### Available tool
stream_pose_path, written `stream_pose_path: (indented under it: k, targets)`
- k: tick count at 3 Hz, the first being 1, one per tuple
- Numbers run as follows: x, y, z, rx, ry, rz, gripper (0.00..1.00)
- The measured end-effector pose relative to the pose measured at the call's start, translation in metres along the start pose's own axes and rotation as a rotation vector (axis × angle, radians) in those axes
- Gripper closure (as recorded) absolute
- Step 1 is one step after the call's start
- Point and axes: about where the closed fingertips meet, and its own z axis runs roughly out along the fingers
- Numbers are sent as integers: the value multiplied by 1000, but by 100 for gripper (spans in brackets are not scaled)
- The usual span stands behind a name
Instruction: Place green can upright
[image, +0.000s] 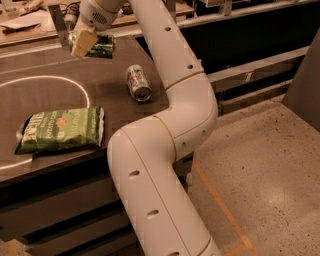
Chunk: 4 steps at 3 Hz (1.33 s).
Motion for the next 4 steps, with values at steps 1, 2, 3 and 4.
stream_pose_path:
  k: [1, 2, 3, 4]
  targets:
    - [-4, 1, 10, -12, -17, 4, 100]
    - [-5, -1, 17, -11, -19, 8, 100]
    - [-4, -1, 21, -15, -16, 15, 100]
    - [-4, -1, 23, -18, -13, 17, 100]
